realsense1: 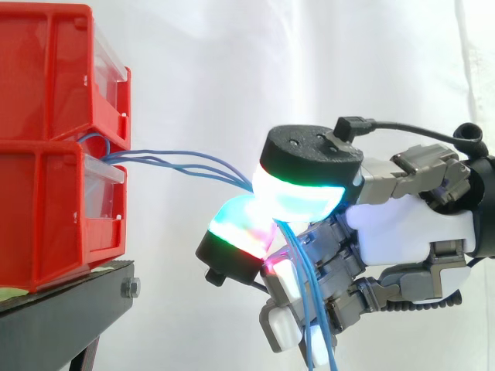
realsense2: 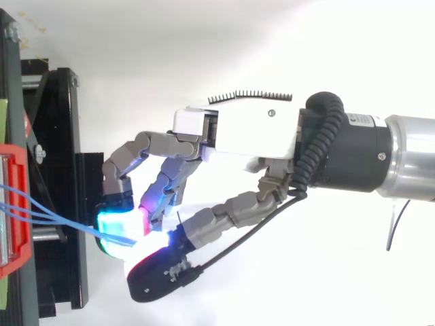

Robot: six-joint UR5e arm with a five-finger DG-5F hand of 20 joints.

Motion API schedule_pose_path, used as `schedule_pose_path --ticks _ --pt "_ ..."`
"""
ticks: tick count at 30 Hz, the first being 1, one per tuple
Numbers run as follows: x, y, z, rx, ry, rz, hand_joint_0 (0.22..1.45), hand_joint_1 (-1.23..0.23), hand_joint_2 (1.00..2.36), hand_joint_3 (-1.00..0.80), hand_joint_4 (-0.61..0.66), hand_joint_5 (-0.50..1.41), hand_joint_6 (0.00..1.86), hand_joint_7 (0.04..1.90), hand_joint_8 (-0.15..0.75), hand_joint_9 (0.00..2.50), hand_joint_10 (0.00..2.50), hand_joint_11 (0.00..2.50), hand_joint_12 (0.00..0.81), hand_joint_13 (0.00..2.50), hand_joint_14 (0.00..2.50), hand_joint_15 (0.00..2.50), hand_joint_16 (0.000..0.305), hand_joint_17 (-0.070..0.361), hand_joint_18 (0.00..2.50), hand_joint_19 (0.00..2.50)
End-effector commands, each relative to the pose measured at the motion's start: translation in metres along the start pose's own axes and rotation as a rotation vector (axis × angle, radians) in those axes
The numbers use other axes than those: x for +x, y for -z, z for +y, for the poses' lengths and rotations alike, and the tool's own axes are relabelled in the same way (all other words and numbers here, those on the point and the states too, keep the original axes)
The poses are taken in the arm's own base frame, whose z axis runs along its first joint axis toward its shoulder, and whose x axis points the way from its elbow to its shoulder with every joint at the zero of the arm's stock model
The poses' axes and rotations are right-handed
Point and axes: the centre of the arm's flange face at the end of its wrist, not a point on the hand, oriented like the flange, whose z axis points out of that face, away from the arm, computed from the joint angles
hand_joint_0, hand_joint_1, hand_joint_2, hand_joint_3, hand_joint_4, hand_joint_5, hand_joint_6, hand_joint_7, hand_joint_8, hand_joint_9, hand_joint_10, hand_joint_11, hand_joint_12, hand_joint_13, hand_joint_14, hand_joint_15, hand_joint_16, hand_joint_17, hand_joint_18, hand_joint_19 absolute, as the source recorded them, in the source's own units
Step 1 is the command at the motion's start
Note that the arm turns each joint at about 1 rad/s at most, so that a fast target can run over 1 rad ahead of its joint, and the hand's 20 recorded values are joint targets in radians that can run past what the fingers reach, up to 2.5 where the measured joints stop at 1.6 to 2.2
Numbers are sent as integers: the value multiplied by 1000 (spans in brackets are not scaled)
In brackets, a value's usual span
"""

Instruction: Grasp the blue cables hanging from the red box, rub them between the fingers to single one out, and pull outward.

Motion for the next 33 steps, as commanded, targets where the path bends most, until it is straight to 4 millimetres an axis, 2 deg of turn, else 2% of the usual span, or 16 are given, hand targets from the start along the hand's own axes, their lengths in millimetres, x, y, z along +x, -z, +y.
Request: schedule_pose_path --ticks 1,7,15,20,23,26,33 --pt "1 0 0 1 0 1 736 -969 1010 -374 128 -186 903 1045 283 912 18 710 355 877 22 616 45 101 808 648" --pt "1 0 0 1 0 1 725 -968 1006 -410 144 -184 902 1025 281 914 18 706 354 876 21 626 44 100 809 653" --pt "1 0 0 1 0 1 525 -832 1000 -500 150 -164 870 1002 302 954 18 707 377 889 20 638 47 106 808 703" --pt "1 0 1 -2 0 1 468 -724 1000 -500 165 -153 859 1012 322 998 16 694 398 917 20 637 51 116 842 708" --pt "1 0 1 -2 0 1 466 -688 1000 -500 164 -149 856 1015 326 1014 16 683 404 928 18 634 52 117 846 715" --pt "1 0 0 1 0 1 530 -620 1001 -489 143 -146 848 1056 311 1019 18 690 385 918 21 645 48 108 814 753" --pt "1 0 0 0 2 1 564 -649 1015 -231 129 -150 852 1086 315 1030 18 684 392 931 21 650 49 109 821 748"
